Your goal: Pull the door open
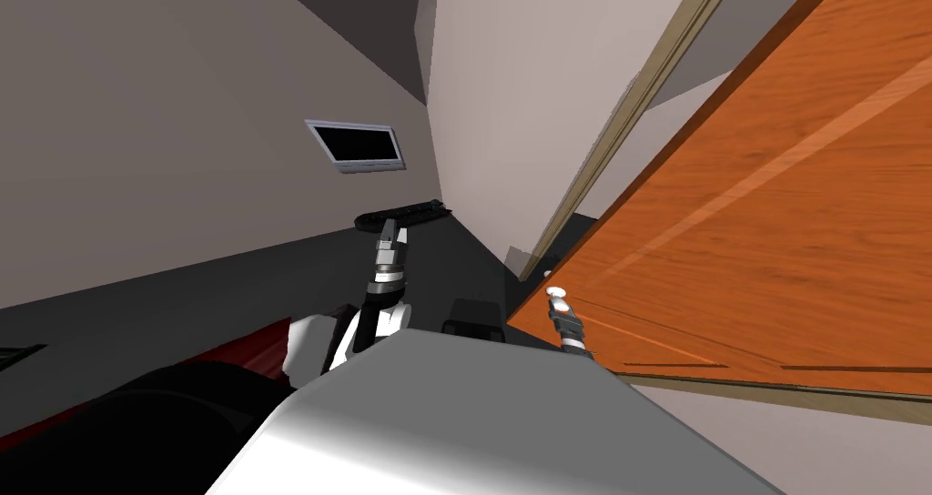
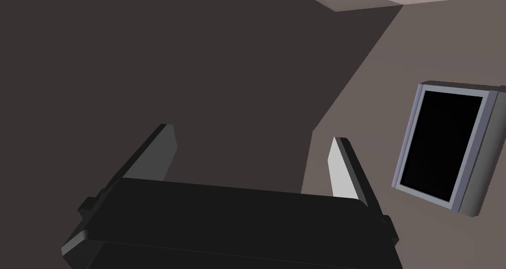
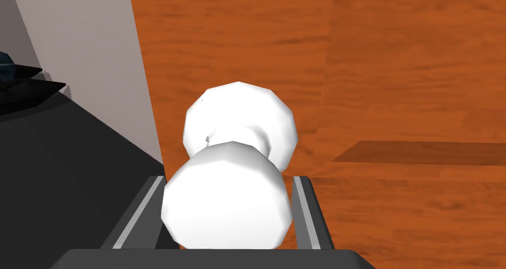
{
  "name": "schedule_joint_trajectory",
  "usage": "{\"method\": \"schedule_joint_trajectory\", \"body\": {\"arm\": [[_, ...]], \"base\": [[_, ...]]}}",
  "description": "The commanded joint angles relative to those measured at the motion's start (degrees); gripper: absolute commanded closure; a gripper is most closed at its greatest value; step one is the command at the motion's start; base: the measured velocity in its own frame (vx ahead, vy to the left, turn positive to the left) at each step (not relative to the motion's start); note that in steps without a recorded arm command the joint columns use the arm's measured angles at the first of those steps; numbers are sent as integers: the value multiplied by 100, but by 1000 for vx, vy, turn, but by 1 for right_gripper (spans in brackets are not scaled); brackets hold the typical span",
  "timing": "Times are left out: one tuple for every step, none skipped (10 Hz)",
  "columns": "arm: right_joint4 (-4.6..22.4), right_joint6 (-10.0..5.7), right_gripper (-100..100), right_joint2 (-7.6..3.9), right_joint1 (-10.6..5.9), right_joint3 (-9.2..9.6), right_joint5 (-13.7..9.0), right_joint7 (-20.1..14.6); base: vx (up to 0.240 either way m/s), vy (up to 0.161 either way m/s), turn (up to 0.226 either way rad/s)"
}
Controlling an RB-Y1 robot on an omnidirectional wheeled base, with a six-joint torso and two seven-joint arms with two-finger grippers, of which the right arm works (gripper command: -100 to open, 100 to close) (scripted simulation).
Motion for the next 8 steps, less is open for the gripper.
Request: {"method": "schedule_joint_trajectory", "body": {"arm": [[-6,-93,100,-64,75,88,48,-99],[5,-153,100,-113,104,132,74,-161],[16,-210,100,-160,132,174,99,-220],[25,-262,100,-203,157,212,121,-274],[34,-307,100,-240,178,245,141,-319],[42,-351,100,-276,199,278,160,-365],[48,-311,100,-256,189,259,151,-329],[92,-398,100,-302,222,316,186,-402]], "base": [[-196,-32,113],[-220,-33,115],[-211,-6,110],[-190,-9,90],[-175,-23,91],[-164,-10,70],[-72,-2,11],[-107,-23,98]]}}
